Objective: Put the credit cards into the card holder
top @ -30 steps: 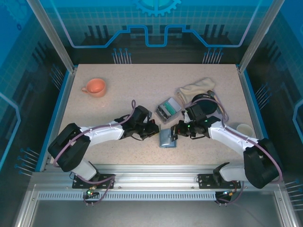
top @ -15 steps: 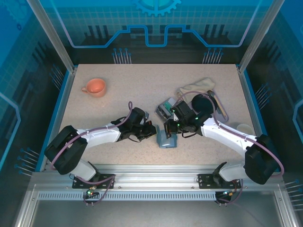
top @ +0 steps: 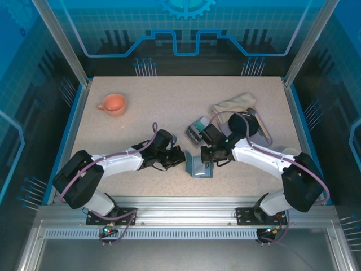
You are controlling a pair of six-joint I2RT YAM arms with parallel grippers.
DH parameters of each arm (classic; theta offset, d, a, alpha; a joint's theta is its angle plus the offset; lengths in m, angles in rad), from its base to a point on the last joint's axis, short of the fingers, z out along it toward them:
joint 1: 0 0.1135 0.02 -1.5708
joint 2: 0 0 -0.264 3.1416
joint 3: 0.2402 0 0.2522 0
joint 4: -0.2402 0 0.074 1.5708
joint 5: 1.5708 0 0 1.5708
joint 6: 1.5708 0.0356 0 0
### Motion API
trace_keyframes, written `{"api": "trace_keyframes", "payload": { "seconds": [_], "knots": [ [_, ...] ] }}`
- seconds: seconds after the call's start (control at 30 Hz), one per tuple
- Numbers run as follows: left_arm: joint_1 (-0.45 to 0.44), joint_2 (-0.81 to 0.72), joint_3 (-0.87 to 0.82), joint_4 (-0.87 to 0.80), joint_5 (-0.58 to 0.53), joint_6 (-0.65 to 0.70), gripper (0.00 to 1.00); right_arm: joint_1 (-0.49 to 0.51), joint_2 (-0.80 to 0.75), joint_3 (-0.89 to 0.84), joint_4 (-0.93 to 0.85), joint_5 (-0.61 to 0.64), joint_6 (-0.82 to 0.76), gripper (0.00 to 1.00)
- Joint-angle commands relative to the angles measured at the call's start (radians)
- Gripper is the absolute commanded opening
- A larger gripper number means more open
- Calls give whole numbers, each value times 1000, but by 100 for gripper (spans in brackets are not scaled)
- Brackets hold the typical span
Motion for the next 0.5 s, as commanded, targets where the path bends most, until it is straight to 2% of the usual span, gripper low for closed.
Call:
{"api": "trace_keyframes", "payload": {
  "seconds": [0.0,0.17,0.47],
  "knots": [
    [7,-21,-27,-66,-15,50,0,-40,-46,-36,-38,25,4,0],
    [9,4,-37,-98,-41,88,0,-88,-58,-108,18,-38,14,0],
    [7,57,-68,-87,-81,76,0,-153,-85,-196,42,-45,19,0]
  ]
}}
